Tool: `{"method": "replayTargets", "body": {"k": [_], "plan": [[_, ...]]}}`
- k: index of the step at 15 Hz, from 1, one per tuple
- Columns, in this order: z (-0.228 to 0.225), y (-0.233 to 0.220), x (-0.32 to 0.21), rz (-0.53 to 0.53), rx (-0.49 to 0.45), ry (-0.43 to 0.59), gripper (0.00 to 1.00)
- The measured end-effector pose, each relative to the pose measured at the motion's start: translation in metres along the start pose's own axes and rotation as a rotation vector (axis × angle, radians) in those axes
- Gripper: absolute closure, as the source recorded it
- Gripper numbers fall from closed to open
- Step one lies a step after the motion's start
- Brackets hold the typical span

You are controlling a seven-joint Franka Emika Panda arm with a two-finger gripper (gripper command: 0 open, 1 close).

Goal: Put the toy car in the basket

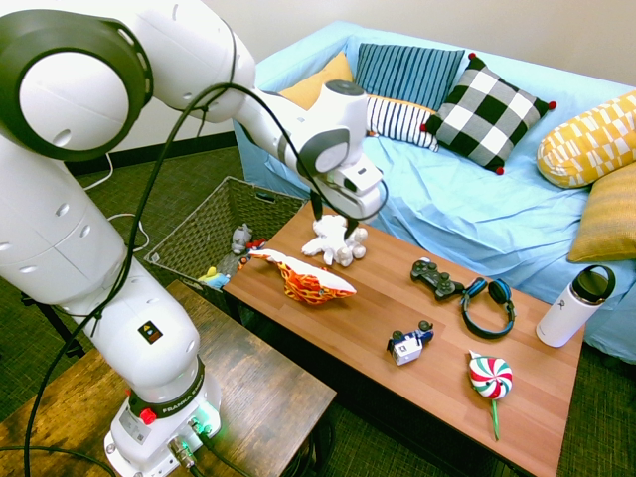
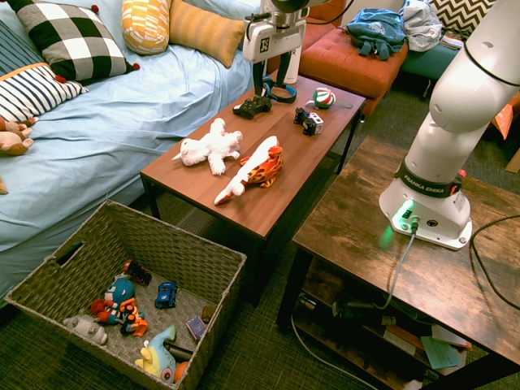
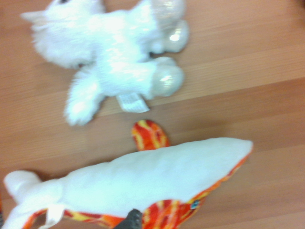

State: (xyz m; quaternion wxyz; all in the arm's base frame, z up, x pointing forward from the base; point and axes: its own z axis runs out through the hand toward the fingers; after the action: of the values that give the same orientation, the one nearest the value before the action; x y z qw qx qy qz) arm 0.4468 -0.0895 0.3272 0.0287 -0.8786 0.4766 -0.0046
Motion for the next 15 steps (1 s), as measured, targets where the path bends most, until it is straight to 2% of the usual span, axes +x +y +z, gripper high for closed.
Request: {"method": "replayTargets", "body": {"k": [4, 6, 8, 10, 15], "plan": [[0.037, 0.093, 0.088, 0.142, -0.031, -0.036, 0.0], [0.059, 0.14, 0.13, 0.17, -0.029, -0.072, 0.0], [0.085, 0.166, 0.164, 0.162, -0.009, -0.123, 0.0], [0.116, 0.162, 0.192, 0.149, 0.0, -0.194, 0.0], [0.209, 0.141, 0.238, 0.153, -0.1, -0.271, 0.0]]}}
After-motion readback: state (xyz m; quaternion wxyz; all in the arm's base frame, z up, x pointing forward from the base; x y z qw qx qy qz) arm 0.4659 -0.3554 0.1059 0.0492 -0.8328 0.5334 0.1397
